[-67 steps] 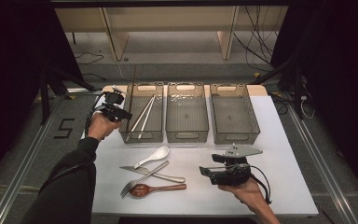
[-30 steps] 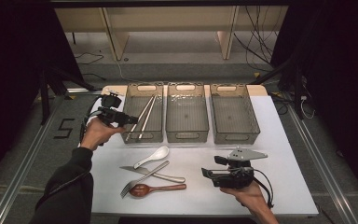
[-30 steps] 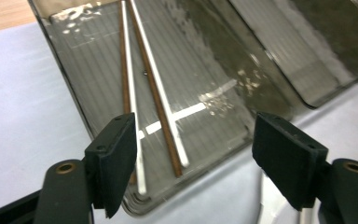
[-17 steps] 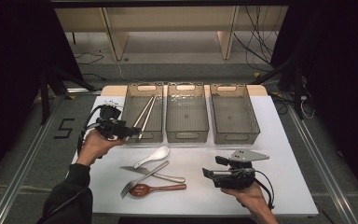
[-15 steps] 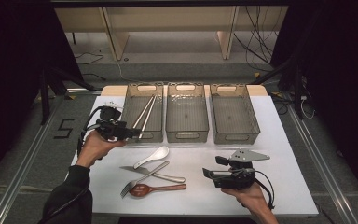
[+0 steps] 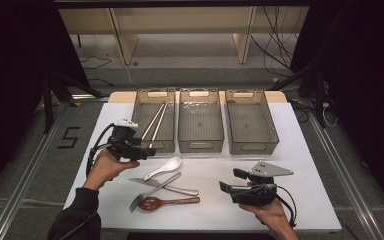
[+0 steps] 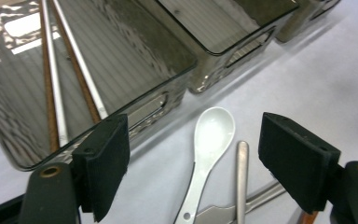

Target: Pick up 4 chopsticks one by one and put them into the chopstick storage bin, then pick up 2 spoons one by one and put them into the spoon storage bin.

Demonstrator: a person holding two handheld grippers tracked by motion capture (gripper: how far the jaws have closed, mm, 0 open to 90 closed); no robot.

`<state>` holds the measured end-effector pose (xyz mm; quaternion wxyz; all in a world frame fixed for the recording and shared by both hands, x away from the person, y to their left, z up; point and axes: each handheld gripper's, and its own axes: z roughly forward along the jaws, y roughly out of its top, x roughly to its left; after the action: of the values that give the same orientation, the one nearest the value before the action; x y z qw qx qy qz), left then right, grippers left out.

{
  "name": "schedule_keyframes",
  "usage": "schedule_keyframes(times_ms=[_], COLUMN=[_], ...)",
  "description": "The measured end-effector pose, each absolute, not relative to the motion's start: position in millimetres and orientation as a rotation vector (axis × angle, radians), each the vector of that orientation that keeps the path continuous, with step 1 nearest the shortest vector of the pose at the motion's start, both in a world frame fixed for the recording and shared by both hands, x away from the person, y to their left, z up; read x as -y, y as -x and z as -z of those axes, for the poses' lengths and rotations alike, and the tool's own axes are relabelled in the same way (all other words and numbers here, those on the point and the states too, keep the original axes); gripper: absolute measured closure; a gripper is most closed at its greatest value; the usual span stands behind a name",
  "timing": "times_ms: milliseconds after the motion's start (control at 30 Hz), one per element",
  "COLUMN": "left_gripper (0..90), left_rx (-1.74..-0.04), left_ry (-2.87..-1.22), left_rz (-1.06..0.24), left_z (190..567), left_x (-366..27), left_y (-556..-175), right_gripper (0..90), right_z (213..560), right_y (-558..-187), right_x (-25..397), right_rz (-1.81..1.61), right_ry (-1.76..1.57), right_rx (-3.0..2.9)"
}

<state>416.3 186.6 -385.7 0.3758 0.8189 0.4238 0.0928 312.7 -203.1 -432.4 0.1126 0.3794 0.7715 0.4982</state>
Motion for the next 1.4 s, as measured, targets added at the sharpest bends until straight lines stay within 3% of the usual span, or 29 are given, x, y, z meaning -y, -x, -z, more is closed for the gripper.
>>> schedule_keyframes(times_ms=[1400], left_gripper=[25.2], left_rx=[-1.098], left_ry=[-2.472], left_rz=[-0.218], left_z=[458.3], left_x=[-154.6], left_y=[-429.6], right_gripper=[29.5], right_z=[436.3], right_y=[-303.0], right_x=[217.7], right_rz=[-1.456], right_ry=[-1.117], right_rx=[-2.216])
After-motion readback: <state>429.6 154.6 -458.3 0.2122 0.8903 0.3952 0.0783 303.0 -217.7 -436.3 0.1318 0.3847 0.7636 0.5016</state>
